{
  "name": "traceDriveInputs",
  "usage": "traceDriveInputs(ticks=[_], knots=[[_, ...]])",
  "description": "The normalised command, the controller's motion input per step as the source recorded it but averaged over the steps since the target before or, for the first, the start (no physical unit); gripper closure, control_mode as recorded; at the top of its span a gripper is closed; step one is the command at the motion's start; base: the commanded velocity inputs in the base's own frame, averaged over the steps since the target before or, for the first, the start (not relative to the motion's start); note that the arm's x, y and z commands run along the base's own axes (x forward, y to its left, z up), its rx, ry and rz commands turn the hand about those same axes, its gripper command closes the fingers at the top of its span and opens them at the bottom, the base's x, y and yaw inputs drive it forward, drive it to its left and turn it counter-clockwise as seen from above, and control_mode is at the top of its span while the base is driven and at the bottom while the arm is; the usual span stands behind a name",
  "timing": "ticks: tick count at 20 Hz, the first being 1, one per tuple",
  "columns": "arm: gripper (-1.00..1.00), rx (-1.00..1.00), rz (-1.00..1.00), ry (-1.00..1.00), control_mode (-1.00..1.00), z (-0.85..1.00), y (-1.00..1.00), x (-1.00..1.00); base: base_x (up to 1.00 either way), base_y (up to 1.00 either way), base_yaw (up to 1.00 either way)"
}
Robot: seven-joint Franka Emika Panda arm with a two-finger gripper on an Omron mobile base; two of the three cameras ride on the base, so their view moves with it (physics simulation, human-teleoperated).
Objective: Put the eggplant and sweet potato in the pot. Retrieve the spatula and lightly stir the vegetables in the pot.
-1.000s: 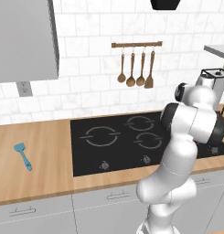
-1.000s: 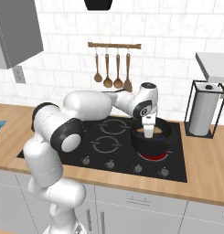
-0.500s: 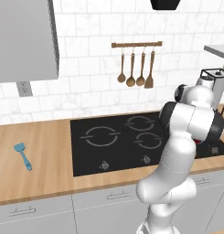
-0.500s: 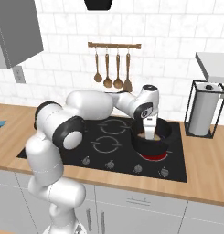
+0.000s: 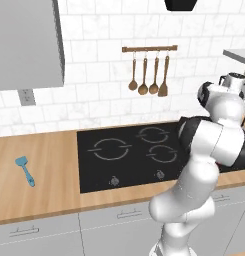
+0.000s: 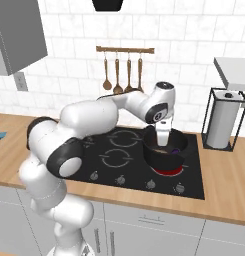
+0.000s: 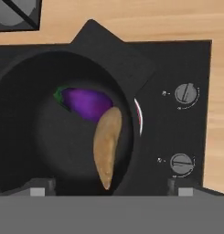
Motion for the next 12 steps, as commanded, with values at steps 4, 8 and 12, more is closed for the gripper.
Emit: traceDriveInputs(ticks=[4, 8, 12], knots=[[-1.00, 0.00, -0.02, -0.05, -1.00, 0.96, 0.69, -0.85, 0.00, 0.00, 0.00], [-1.00, 0.00, 0.00, 0.00, -1.00, 0.79, 0.89, -0.78, 0.00, 0.00, 0.00], [-1.00, -0.02, 0.00, 0.00, -1.00, 0.45, 1.00, -0.72, 0.00, 0.00, 0.00]])
